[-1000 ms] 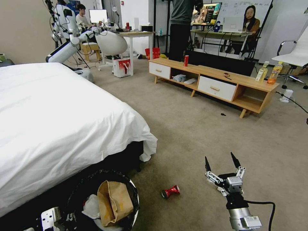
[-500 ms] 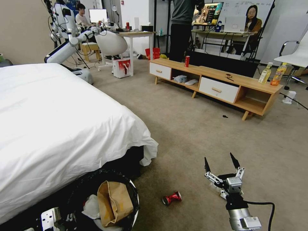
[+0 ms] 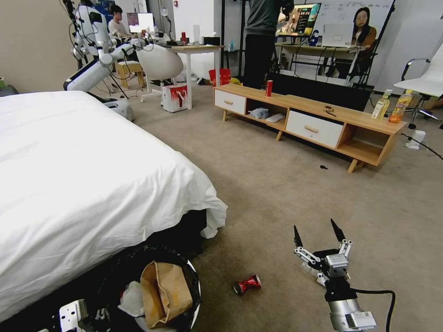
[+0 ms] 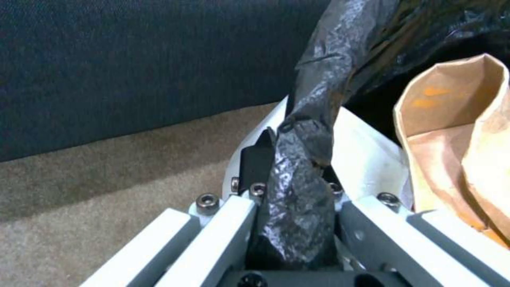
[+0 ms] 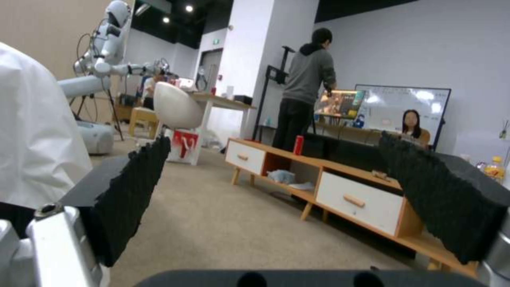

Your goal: Pick up the trash bin and place the garbage on the floor into it.

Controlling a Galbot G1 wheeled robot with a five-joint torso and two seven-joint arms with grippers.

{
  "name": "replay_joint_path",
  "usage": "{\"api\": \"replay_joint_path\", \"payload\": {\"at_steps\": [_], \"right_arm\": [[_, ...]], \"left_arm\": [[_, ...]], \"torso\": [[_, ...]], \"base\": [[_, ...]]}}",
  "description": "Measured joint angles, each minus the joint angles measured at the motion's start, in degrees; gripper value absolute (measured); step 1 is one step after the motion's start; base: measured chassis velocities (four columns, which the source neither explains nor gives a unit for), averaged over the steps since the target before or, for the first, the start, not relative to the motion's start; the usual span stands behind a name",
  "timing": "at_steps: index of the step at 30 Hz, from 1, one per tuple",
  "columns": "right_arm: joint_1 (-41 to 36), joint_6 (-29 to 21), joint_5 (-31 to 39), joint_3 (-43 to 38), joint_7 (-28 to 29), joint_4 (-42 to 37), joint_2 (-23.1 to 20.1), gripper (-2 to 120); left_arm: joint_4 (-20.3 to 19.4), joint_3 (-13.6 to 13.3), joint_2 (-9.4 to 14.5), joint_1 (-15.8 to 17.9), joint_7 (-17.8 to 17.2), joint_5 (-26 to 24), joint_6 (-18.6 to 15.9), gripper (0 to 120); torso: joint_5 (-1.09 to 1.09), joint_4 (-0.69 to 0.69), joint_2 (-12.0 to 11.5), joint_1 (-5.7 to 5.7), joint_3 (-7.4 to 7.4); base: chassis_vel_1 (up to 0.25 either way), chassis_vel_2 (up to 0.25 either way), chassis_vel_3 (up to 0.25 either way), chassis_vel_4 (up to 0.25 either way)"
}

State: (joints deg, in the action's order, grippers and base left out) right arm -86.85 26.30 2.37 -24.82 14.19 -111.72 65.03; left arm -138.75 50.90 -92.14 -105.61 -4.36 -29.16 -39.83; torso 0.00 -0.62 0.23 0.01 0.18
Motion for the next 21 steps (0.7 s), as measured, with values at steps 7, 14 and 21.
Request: {"api": "replay_joint_path", "payload": {"at_steps": [7,14,21], "right_arm": [[-0.02,-0.03,0.02,0.01,0.04,-0.08,-0.11,100],[-0.04,-0.11,0.05,0.02,0.08,-0.14,0.00,100],[-0.08,-0.11,0.05,0.01,0.09,-0.14,0.05,100]], "left_arm": [[-0.15,-0.07,0.00,-0.08,0.01,0.00,-0.38,1],[-0.33,-0.22,0.00,-0.43,0.03,-0.01,-0.49,1],[-0.34,-0.25,0.00,-0.53,0.09,-0.01,-0.50,1]], "torso": [[0.00,0.00,0.00,0.00,0.00],[0.00,0.00,0.00,0.00,0.00],[0.00,0.00,0.00,0.00,0.00]], "base": [[0.000,0.000,0.000,0.000],[0.000,0.000,0.000,0.000],[0.000,0.000,0.000,0.000]]}}
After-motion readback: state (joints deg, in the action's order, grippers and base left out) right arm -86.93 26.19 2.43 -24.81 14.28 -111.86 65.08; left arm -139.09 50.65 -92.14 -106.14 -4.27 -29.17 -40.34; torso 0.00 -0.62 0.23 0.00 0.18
